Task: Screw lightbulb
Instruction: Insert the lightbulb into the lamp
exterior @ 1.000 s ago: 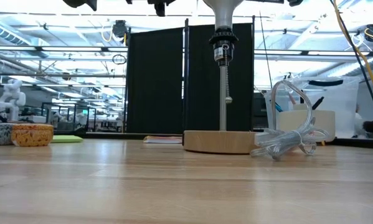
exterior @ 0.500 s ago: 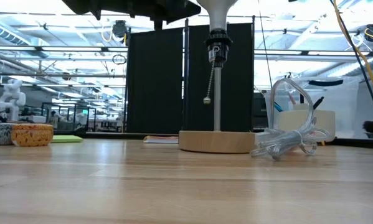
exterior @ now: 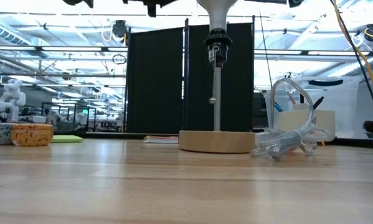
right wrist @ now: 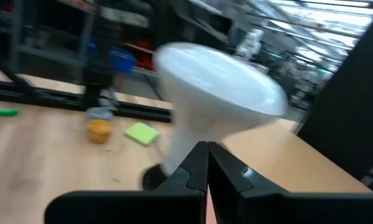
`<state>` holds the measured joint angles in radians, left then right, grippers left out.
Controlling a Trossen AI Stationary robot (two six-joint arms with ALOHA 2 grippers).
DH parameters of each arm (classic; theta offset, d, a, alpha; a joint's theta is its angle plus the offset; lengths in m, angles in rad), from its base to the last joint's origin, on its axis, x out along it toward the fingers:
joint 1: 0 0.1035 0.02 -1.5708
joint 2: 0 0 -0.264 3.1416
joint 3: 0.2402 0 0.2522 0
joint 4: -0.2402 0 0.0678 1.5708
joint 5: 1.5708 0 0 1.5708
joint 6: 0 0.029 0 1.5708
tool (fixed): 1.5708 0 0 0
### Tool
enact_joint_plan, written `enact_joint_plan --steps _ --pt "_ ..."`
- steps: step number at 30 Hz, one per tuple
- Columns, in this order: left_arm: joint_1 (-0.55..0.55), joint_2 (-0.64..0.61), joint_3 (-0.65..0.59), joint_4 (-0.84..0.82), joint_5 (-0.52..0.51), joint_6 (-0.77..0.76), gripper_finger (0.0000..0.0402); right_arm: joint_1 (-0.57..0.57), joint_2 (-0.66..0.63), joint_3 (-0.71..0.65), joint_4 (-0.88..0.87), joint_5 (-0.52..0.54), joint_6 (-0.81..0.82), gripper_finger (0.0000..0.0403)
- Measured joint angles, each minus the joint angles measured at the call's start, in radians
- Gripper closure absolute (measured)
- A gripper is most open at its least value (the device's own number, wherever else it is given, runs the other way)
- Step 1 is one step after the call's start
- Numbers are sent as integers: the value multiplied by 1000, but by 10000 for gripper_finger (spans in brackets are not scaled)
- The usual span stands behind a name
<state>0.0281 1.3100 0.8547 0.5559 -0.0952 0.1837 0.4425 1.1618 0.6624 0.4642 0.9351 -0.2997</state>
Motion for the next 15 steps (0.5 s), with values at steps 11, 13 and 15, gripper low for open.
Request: enact_joint_plan --steps 11,13,15 --pt "-121 12 0 17 9 58 402 -110 -1 0 60 36 -36 403" --pt "-130 20 0 21 9 58 402 -129 -1 0 93 33 -58 403" --pt "-131 30 0 33 9 55 402 -143 -1 0 125 19 -84 403"
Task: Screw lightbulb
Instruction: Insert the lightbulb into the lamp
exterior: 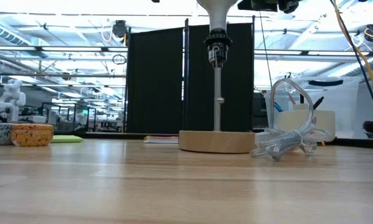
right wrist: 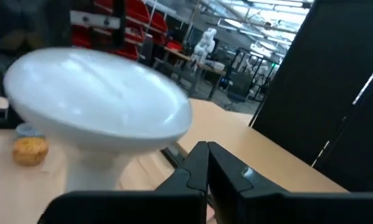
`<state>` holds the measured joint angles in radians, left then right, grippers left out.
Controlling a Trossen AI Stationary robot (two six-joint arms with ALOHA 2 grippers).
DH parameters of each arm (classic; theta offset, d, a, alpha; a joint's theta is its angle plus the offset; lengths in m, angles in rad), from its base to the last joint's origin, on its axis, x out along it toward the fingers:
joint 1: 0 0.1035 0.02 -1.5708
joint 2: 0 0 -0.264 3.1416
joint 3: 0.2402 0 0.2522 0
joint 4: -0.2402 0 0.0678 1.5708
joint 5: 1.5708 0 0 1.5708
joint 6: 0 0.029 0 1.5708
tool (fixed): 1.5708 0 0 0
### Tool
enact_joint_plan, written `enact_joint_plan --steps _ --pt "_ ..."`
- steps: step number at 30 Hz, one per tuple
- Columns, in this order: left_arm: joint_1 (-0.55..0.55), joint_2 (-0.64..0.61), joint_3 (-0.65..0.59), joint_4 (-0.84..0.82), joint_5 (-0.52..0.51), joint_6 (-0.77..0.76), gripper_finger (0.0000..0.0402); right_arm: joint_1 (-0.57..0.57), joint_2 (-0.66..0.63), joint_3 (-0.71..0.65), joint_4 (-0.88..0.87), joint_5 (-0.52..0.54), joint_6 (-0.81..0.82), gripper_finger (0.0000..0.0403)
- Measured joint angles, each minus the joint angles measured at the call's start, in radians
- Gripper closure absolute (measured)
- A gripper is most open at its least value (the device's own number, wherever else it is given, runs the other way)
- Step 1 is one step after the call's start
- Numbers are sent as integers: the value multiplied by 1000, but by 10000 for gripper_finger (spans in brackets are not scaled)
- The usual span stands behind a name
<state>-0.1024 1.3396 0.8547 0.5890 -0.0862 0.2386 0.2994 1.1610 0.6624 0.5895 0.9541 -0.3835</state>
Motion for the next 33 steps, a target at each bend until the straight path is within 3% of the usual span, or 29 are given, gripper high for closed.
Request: enact_joint_plan --steps 18,33 --pt "17 64 0 28 5 -27 402 -24 -2 0 28 -108 -29 403" --pt "56 62 0 -4 6 -46 402 56 -4 0 -8 -49 -40 403"
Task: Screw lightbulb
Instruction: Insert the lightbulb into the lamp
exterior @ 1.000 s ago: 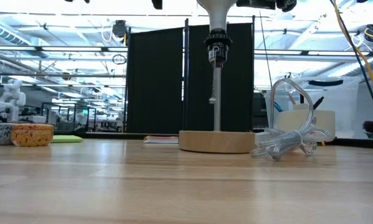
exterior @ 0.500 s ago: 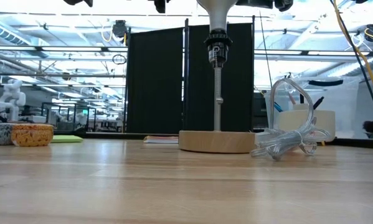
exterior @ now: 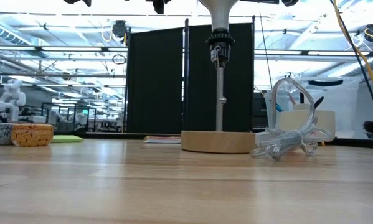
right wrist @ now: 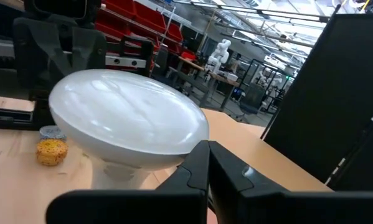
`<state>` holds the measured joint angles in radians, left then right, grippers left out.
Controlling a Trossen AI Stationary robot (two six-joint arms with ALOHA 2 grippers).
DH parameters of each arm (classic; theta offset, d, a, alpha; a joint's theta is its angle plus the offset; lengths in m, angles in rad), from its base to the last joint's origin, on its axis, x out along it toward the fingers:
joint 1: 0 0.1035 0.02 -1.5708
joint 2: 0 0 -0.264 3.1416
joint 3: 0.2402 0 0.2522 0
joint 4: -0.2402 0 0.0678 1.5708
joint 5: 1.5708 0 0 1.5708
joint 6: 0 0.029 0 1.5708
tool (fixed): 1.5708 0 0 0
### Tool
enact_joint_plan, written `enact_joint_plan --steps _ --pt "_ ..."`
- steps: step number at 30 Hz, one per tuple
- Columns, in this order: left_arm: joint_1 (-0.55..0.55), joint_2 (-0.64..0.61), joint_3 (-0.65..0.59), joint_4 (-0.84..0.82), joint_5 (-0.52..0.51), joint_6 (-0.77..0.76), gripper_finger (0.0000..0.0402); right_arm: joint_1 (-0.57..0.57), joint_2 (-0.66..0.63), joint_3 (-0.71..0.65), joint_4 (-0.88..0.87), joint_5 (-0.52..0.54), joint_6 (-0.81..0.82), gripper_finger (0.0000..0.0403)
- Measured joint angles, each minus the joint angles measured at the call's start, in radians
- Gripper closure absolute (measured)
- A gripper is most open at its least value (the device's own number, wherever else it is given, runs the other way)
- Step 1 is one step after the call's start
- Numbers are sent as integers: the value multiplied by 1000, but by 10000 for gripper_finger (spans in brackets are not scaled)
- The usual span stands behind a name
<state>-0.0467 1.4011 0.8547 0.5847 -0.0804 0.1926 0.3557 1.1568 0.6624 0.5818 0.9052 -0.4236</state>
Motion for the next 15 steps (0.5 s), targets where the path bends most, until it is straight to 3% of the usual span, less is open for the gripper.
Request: enact_joint_plan --steps 15 --pt "50 0 -2 -34 -47 -24 401 36 0 0 -39 45 46 403"
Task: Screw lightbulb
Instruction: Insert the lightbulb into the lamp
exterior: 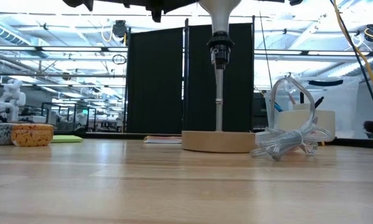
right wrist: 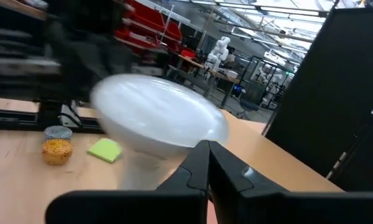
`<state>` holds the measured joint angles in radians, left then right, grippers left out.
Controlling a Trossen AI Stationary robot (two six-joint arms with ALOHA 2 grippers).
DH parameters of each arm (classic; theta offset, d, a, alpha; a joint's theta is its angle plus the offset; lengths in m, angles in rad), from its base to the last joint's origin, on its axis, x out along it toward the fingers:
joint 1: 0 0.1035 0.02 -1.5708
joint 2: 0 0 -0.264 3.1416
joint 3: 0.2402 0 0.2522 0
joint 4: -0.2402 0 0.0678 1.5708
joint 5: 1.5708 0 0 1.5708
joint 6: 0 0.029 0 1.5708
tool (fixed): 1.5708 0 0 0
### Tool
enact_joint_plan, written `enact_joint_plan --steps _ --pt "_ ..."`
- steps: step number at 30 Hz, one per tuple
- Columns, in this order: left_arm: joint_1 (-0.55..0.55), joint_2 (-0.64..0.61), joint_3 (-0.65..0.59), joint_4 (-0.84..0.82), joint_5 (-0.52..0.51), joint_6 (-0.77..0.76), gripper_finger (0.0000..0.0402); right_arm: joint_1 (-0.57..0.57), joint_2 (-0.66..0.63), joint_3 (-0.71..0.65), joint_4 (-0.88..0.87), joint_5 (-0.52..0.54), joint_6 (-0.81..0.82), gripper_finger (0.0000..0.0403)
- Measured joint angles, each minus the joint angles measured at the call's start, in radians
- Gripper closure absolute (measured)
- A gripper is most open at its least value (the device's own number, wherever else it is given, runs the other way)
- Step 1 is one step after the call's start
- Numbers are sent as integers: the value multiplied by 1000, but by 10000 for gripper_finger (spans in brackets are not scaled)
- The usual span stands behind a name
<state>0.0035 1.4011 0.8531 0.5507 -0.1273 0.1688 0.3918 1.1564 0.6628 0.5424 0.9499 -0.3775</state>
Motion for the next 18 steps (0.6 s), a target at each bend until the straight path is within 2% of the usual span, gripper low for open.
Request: enact_joint_plan --steps 4,8,12,18 --pt "23 5 2 -11 -50 -11 402 18 8 0 -19 -100 -1 403" --pt "46 4 2 -20 -42 -37 402 31 5 0 -23 -121 -1 403" --pt "63 4 2 -40 -40 -60 402 38 10 -1 -73 -109 28 403" --pt "38 -22 2 -42 -21 -48 402 37 6 -1 -97 -25 41 403"
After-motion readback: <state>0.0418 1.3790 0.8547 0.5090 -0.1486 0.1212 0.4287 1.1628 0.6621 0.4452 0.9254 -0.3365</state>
